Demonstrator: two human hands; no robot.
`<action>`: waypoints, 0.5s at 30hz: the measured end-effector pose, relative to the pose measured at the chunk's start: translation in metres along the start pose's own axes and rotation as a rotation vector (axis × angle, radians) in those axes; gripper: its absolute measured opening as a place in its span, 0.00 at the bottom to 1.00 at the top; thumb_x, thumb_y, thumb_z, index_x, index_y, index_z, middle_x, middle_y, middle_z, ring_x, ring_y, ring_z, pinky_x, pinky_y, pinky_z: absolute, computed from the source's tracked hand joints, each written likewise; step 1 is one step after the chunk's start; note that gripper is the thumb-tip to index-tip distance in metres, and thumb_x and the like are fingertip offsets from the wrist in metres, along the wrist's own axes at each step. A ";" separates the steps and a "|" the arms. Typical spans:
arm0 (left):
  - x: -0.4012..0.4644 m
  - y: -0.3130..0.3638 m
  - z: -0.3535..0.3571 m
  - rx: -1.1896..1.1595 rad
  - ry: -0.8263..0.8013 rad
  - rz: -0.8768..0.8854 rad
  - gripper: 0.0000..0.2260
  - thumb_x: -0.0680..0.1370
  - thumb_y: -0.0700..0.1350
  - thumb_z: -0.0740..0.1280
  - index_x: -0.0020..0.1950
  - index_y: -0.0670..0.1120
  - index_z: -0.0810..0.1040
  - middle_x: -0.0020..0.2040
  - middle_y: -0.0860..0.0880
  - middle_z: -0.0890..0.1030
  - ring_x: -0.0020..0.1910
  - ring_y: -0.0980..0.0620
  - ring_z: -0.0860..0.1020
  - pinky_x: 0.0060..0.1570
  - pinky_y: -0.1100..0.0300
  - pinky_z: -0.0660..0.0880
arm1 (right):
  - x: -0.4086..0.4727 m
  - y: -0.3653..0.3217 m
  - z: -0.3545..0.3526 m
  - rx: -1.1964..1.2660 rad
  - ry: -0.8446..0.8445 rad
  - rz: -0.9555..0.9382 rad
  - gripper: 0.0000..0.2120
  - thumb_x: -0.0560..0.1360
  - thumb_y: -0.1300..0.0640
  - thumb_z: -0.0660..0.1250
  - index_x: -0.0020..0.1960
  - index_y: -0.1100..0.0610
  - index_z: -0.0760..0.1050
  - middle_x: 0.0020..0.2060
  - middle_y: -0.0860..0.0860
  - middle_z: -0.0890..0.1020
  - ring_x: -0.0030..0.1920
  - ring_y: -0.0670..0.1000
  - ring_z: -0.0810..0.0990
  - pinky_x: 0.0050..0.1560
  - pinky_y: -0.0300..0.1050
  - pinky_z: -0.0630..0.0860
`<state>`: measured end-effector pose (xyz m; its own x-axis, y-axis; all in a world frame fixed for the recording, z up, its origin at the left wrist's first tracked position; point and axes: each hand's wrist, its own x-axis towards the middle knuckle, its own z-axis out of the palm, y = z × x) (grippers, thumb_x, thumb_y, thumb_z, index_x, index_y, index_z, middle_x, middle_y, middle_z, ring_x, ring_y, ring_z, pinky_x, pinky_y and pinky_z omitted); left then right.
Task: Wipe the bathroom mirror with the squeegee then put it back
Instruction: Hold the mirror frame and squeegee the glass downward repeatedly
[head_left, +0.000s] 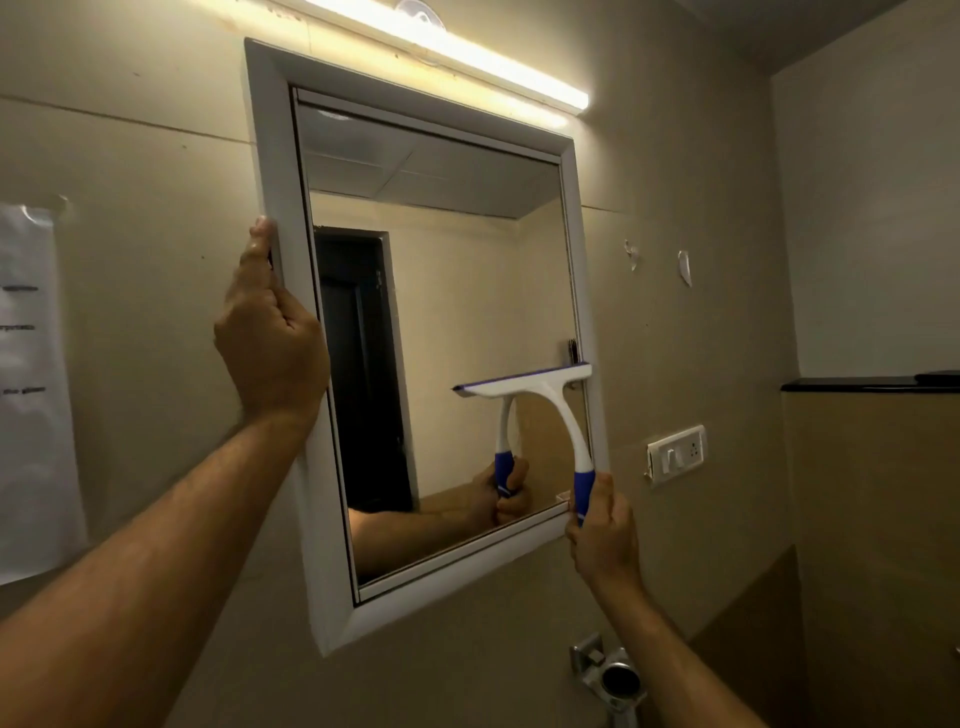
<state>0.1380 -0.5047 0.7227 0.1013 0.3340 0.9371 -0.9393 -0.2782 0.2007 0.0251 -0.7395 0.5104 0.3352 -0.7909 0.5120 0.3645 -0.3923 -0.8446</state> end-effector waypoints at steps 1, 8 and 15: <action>0.000 0.000 0.000 -0.002 -0.001 -0.002 0.19 0.83 0.39 0.54 0.74 0.45 0.68 0.70 0.49 0.74 0.68 0.53 0.73 0.68 0.67 0.66 | -0.003 0.002 -0.003 0.019 -0.014 0.016 0.28 0.79 0.39 0.48 0.50 0.63 0.72 0.32 0.56 0.72 0.29 0.50 0.71 0.28 0.41 0.68; -0.002 0.000 0.000 -0.007 0.001 0.017 0.19 0.83 0.38 0.54 0.74 0.44 0.68 0.69 0.48 0.74 0.68 0.52 0.73 0.68 0.68 0.66 | 0.026 -0.054 0.002 -0.018 0.026 -0.115 0.25 0.79 0.37 0.47 0.42 0.55 0.71 0.30 0.53 0.73 0.29 0.51 0.72 0.31 0.45 0.69; -0.001 0.000 0.000 0.004 0.001 0.010 0.19 0.83 0.38 0.54 0.74 0.45 0.68 0.70 0.49 0.74 0.68 0.52 0.72 0.66 0.75 0.63 | 0.004 -0.028 0.009 -0.015 0.040 -0.039 0.29 0.74 0.33 0.46 0.44 0.57 0.71 0.32 0.56 0.74 0.31 0.55 0.74 0.34 0.49 0.71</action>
<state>0.1380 -0.5050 0.7217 0.0916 0.3322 0.9388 -0.9391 -0.2847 0.1923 0.0237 -0.7273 0.5370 0.2860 -0.7929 0.5380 0.3634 -0.4298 -0.8266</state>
